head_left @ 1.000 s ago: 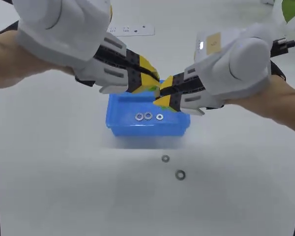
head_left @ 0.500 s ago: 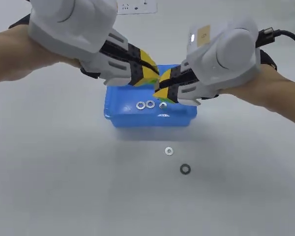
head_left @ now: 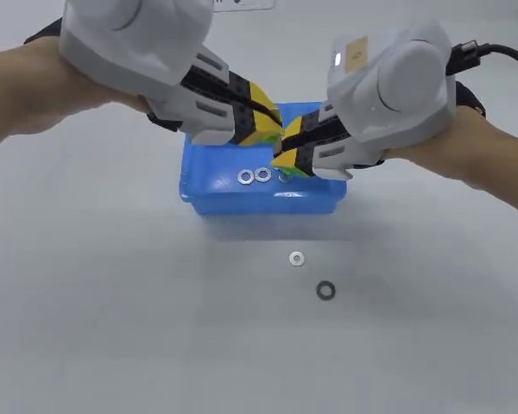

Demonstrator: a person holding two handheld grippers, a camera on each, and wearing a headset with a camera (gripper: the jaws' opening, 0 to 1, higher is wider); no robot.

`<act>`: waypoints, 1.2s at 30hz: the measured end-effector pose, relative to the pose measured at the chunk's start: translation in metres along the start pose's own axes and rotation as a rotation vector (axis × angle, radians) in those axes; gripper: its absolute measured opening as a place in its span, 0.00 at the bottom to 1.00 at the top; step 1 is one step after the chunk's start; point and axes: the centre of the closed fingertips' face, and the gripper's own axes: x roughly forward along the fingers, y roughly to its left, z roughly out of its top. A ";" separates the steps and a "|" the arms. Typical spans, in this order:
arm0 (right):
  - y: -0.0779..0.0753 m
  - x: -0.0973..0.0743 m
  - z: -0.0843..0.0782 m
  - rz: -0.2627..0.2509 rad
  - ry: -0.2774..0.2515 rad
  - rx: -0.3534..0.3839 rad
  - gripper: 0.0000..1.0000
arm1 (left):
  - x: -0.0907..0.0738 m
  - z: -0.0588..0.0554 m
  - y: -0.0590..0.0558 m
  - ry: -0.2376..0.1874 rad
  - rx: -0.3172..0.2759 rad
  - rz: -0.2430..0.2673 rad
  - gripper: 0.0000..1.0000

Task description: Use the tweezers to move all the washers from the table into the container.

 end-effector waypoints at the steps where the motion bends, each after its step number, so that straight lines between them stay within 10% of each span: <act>1: 0.000 0.000 0.000 0.001 -0.001 0.000 0.10 | 0.000 0.001 -0.001 0.001 0.005 -0.001 0.07; 12: 0.003 -0.008 0.008 -0.007 -0.014 -0.024 0.11 | -0.007 0.010 -0.005 -0.009 0.023 0.002 0.07; 36: 0.045 -0.072 0.041 -0.073 -0.076 -0.168 0.10 | -0.044 0.071 -0.064 -0.089 0.134 0.013 0.07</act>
